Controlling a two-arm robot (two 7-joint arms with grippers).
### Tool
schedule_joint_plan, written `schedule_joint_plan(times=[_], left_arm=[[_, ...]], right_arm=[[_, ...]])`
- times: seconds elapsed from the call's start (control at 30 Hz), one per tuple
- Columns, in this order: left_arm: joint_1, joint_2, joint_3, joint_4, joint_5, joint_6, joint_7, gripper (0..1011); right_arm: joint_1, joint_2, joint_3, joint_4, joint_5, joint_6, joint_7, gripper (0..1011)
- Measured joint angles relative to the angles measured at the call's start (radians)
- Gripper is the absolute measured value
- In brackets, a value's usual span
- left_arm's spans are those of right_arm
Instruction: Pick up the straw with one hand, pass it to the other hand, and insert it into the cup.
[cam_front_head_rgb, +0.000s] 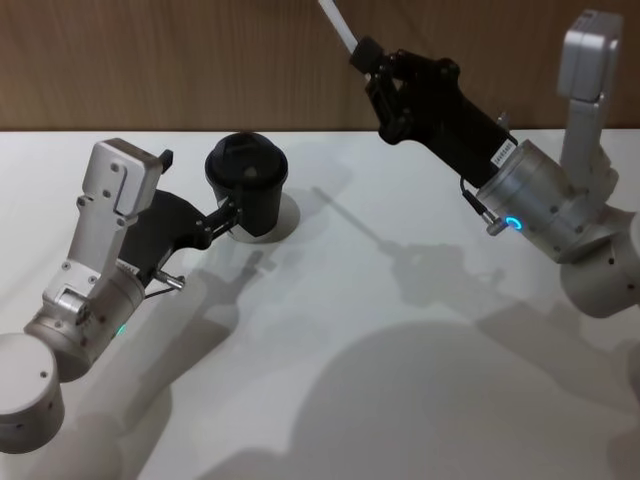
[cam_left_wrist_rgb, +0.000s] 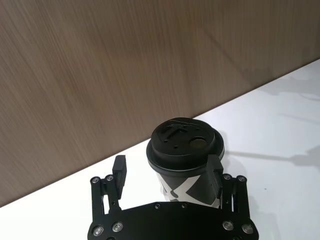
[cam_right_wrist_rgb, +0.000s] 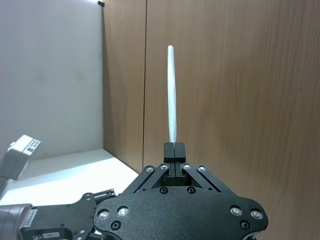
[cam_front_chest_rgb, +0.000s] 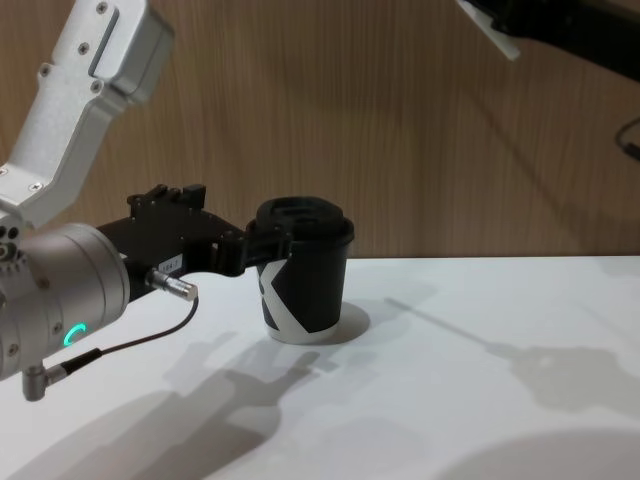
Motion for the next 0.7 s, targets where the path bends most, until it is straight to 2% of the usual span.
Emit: schedule_joint_plan(times=[0.7], left_arm=[[0.000,0.000,0.000,0.000,0.000,0.000,0.000,1003]], right_arm=[[-0.025,0.042,-0.006,-0.047,0.078,0.014,0.066,2]])
